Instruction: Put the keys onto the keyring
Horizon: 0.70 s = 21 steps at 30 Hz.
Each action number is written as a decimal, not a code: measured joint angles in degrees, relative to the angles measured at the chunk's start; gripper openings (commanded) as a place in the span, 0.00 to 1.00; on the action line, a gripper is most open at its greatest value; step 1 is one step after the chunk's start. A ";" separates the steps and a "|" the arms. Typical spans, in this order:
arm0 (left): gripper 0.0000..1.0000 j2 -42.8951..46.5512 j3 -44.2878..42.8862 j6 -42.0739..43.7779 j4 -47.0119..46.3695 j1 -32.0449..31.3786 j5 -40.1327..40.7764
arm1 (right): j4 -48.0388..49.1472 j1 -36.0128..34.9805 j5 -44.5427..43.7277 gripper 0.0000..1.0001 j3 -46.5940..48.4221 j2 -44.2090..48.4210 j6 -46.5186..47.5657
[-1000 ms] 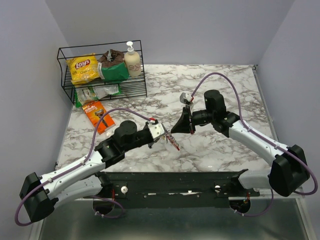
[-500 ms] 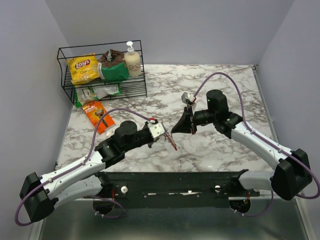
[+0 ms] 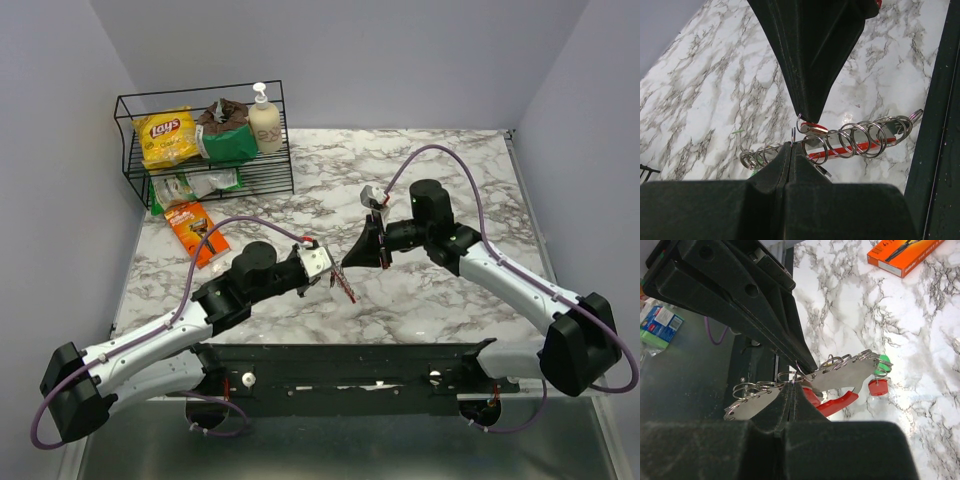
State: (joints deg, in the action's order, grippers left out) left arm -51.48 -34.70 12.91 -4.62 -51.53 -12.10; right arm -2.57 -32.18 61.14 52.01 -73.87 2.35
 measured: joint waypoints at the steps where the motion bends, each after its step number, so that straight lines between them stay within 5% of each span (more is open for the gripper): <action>1: 0.00 -0.02 0.00 0.00 0.00 -0.04 0.00 | 0.00 0.00 0.02 0.01 0.00 -0.11 -0.07; 21: 0.00 1.01 0.55 0.20 0.07 -0.35 -0.13 | 2.93 -0.02 0.09 0.01 -0.37 -1.05 -1.25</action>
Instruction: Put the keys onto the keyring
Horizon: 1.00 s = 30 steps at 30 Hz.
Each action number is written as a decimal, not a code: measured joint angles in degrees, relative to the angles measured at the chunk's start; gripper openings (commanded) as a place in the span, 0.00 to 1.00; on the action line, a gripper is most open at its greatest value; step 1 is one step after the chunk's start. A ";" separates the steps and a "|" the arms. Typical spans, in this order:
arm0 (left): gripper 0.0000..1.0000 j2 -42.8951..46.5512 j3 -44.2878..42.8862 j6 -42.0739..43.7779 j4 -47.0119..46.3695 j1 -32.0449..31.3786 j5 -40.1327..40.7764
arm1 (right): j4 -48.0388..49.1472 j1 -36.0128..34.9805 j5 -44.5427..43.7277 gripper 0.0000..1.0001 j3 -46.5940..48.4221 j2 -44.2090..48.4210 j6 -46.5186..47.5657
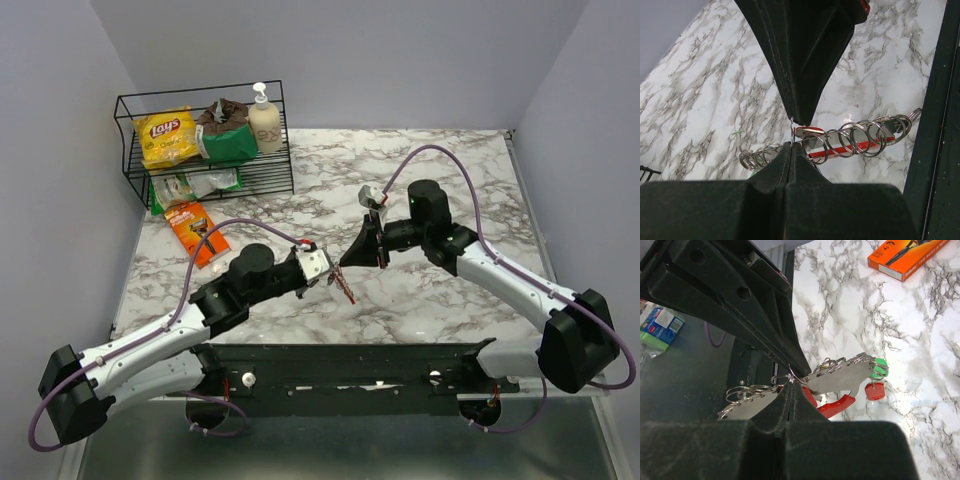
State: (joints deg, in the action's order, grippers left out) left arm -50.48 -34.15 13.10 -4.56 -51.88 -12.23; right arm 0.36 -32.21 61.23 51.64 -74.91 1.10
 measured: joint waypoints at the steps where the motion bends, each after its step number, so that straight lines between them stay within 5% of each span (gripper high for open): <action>1: 0.00 0.33 0.20 -0.02 0.00 0.00 0.00 | 0.07 0.02 0.02 0.01 -0.09 -0.09 -0.04; 24: 0.00 2.86 1.97 -0.24 -2.25 0.00 -0.46 | 1.60 0.02 1.66 0.01 -0.70 -1.60 -0.87; 30: 0.00 2.84 2.19 -0.31 -3.43 -0.02 -0.87 | 1.95 0.02 2.23 0.37 -0.70 -1.60 -1.22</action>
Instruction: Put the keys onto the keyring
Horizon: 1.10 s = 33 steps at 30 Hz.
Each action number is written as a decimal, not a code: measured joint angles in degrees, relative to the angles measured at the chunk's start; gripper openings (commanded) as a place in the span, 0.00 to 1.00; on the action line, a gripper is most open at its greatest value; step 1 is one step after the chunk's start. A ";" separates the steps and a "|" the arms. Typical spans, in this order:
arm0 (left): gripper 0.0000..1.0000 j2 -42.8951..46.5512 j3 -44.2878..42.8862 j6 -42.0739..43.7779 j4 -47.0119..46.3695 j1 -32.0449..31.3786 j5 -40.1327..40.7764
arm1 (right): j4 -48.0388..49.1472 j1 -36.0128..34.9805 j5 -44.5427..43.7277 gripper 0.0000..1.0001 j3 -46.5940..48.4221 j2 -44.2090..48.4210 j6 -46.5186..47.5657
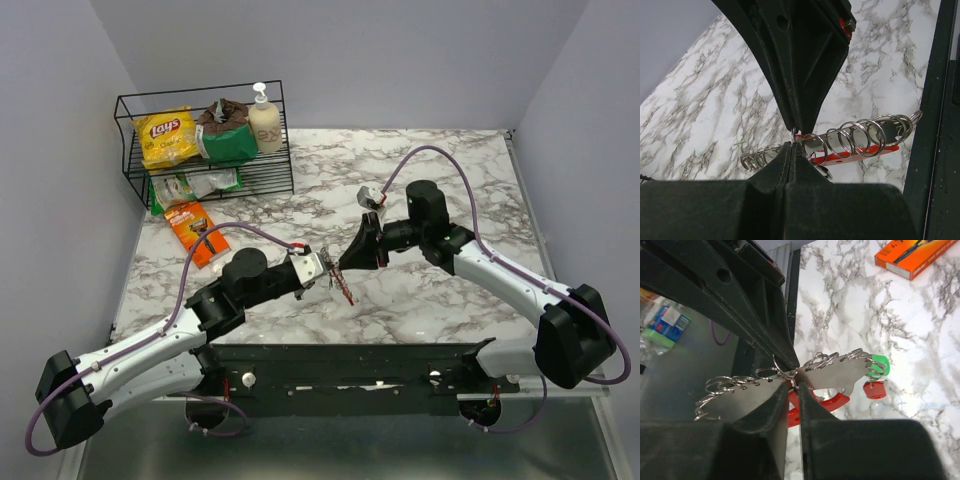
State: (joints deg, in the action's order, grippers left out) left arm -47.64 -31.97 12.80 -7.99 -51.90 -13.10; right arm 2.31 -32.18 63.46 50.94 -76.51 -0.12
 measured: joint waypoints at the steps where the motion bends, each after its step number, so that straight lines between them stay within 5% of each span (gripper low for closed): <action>1: 0.00 0.00 0.00 0.00 -0.11 -0.02 -0.15 | 0.15 0.00 0.00 0.46 0.00 0.00 -0.04; 5: 0.00 0.02 0.00 0.00 -0.59 -0.20 -0.57 | 0.63 0.00 -0.17 0.58 0.00 0.04 0.04; 15: 0.00 0.39 0.04 0.28 -0.57 -0.37 -0.63 | 0.70 0.00 -3.26 0.64 -0.55 4.22 0.35; 33: 0.00 4.20 3.52 1.38 -4.76 -0.37 -1.92 | 0.72 -0.02 0.04 0.47 0.76 7.06 2.75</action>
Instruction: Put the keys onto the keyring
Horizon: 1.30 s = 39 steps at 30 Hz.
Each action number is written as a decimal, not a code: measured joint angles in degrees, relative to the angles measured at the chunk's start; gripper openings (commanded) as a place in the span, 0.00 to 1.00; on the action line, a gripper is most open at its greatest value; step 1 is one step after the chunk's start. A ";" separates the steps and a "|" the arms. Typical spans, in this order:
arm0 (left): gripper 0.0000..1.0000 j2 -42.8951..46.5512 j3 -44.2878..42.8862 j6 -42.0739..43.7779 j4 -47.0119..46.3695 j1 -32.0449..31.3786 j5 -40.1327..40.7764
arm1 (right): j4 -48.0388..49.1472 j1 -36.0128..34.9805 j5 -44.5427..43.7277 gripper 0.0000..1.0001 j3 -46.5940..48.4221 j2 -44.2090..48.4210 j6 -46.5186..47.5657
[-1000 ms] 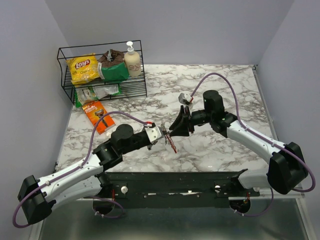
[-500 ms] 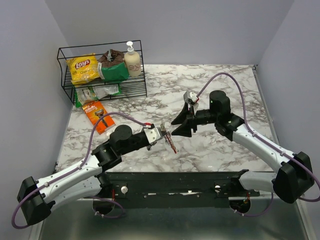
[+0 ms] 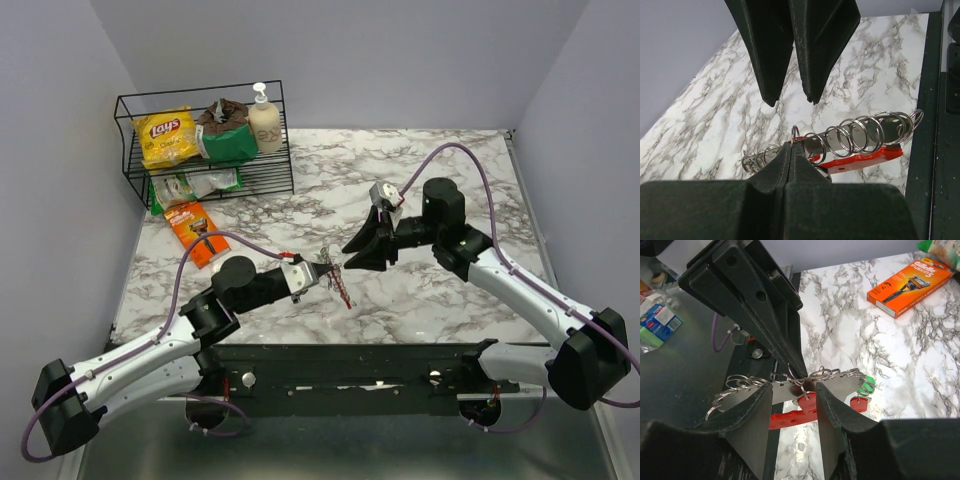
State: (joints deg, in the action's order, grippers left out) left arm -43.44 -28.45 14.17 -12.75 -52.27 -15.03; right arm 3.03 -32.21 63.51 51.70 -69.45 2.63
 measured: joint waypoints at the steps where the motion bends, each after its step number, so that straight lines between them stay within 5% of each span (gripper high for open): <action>1: 0.00 0.11 0.00 0.00 -0.37 0.00 -0.20 | 0.00 0.00 0.42 0.47 0.17 0.00 0.02; 15: 0.00 -0.74 0.04 -0.50 -4.35 0.00 -2.86 | -0.09 -1.57 1.31 0.42 0.44 -0.39 0.00; 19: 0.00 -0.92 0.02 -0.55 -4.42 0.00 -3.06 | -0.09 -1.77 1.40 0.28 0.48 -0.74 -0.04; 27: 0.00 -1.09 0.02 -0.66 -4.96 0.00 -3.06 | -0.11 -1.95 2.29 0.25 0.70 -2.10 -0.61; 31: 0.00 -1.16 0.02 -0.90 -5.01 0.00 -3.26 | -0.09 -1.92 2.45 0.01 0.74 -2.10 -0.63; 39: 0.00 -1.49 0.02 -2.25 -5.14 0.02 -3.54 | -0.09 -1.79 2.54 0.01 0.74 -2.10 -0.17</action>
State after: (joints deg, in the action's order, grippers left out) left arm -44.93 -28.42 11.92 -17.89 -52.25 -18.57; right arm 2.94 -34.00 66.04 52.45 -71.55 2.46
